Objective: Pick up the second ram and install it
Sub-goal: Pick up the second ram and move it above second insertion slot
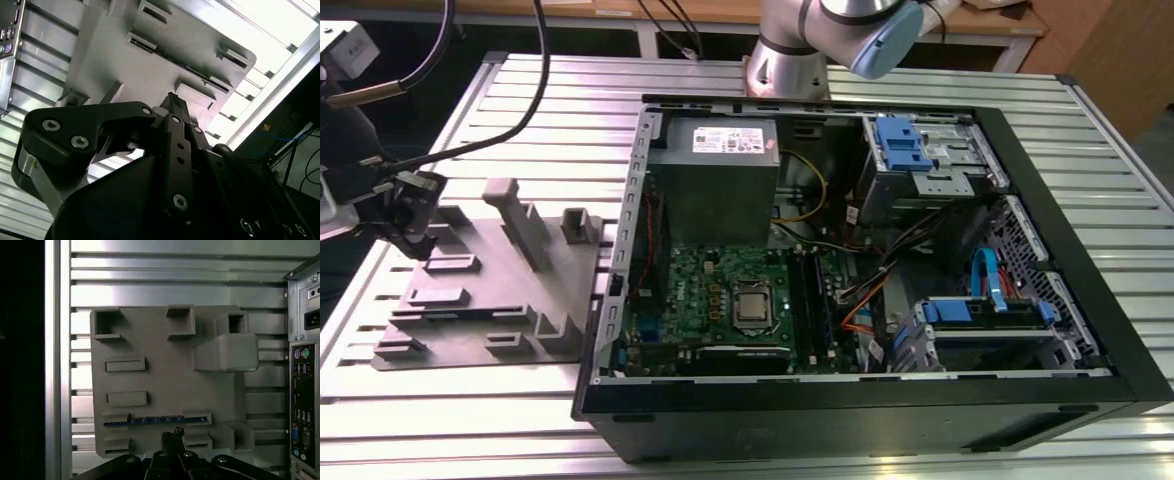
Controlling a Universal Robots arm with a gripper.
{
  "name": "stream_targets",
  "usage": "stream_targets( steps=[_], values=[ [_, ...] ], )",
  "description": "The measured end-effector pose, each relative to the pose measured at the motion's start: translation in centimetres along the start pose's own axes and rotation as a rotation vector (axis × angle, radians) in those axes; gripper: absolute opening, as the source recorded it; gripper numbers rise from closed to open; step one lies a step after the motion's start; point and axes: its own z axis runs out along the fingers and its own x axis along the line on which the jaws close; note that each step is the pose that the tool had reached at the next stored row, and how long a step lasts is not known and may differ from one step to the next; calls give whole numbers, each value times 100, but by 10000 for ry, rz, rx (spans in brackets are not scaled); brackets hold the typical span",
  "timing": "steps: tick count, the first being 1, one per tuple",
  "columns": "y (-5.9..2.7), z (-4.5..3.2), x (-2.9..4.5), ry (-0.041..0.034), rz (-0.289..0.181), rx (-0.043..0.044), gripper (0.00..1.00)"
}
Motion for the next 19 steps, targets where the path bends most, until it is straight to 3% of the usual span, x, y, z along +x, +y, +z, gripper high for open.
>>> stream_targets(
  steps=[5, 19],
  values=[
    [0, 1, 0, 11, -540, -26, 7],
    [0, 9, 1, 63, -3017, -147, 7]
  ],
)
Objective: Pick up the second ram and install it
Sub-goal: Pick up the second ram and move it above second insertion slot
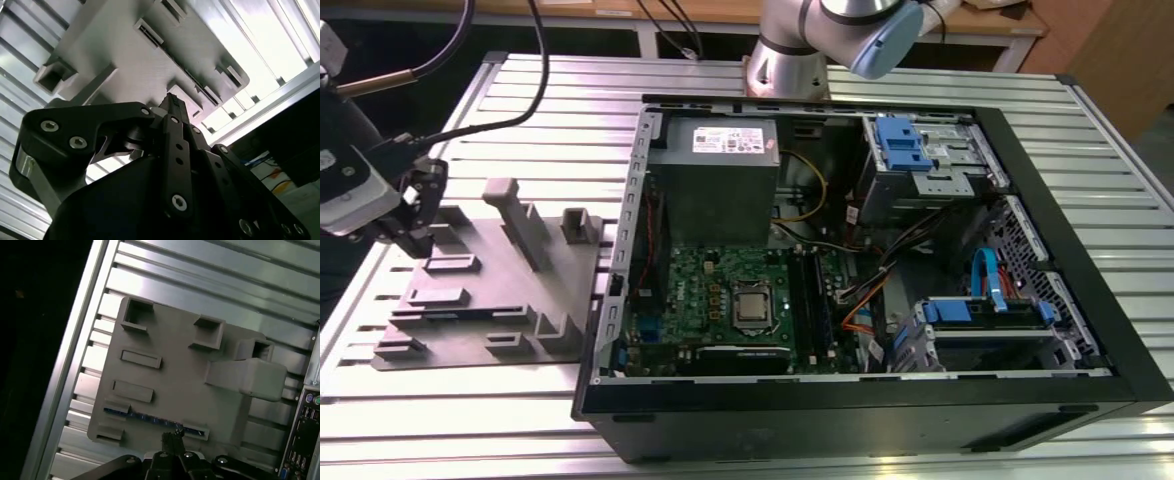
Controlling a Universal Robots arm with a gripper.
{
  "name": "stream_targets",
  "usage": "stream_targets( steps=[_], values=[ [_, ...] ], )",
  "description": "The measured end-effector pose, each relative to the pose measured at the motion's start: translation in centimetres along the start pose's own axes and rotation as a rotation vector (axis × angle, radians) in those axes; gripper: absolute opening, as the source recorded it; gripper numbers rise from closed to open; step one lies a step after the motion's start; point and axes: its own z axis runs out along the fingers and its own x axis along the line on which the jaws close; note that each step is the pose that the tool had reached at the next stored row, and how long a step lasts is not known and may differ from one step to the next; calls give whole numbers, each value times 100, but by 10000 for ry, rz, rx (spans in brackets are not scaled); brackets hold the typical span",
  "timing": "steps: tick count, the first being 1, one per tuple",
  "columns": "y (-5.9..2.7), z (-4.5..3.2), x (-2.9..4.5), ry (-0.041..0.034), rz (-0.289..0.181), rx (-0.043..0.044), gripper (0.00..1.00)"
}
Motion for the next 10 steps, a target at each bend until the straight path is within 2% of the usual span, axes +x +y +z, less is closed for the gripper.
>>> stream_targets(
  steps=[10],
  values=[
    [0, 11, 0, 36, -1817, -89, 7]
  ],
)
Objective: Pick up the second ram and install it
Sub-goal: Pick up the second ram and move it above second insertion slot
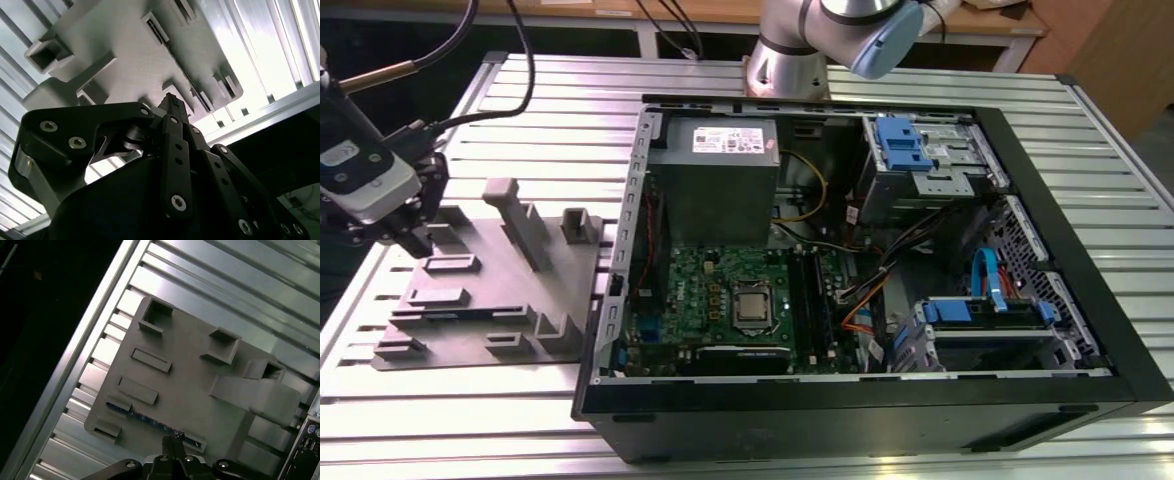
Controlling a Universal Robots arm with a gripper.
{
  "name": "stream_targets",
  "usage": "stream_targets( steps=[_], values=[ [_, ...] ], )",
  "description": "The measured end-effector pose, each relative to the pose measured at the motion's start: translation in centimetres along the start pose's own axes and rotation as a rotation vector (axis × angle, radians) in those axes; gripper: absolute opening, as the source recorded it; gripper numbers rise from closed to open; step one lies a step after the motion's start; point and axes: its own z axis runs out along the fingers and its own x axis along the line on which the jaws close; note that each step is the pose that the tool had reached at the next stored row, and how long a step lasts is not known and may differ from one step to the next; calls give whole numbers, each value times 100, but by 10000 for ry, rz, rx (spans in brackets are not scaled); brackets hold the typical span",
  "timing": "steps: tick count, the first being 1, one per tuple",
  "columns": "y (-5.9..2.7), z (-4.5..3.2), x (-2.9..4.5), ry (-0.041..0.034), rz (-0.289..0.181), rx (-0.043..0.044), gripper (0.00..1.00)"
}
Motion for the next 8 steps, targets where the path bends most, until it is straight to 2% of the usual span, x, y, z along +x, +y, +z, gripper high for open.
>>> stream_targets(
  steps=[8],
  values=[
    [0, 11, 0, 29, -1464, -72, 7]
  ],
)
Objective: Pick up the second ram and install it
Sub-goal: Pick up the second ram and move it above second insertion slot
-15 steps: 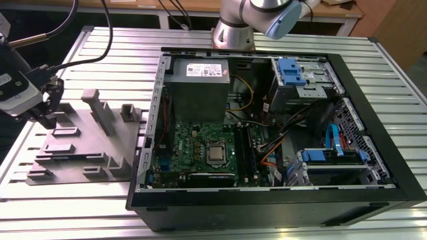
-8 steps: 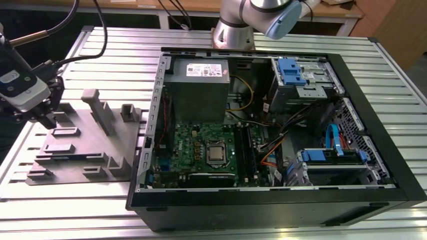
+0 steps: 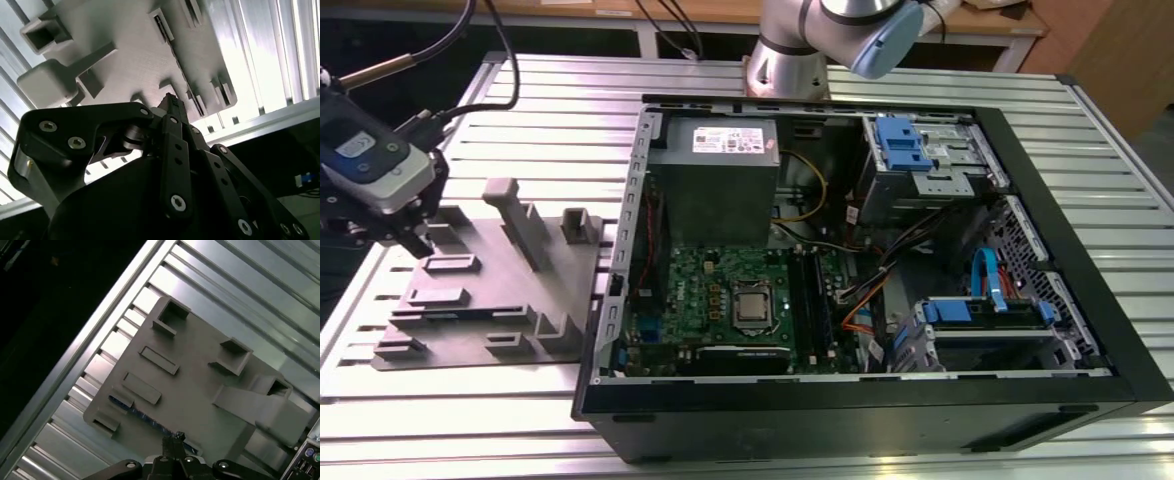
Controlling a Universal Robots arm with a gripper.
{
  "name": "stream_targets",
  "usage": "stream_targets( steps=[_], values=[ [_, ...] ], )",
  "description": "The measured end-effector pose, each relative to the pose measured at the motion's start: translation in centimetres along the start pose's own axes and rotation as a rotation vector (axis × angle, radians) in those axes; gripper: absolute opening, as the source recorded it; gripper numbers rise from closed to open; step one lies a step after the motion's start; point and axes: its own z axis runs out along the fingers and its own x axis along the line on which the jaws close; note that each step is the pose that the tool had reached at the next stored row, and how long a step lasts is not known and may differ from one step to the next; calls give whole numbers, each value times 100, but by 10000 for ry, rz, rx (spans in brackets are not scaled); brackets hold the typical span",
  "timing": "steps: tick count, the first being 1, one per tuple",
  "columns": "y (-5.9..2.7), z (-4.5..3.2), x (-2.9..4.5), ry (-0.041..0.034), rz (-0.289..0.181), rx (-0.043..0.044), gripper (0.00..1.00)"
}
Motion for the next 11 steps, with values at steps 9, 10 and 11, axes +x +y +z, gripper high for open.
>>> stream_targets(
  steps=[9, 10, 11],
  values=[
    [0, 22, 1, 33, -1632, -80, 7],
    [0, 25, 1, 37, -1813, -88, 7],
    [-1, 27, 1, 42, -1992, -97, 7]
  ],
)
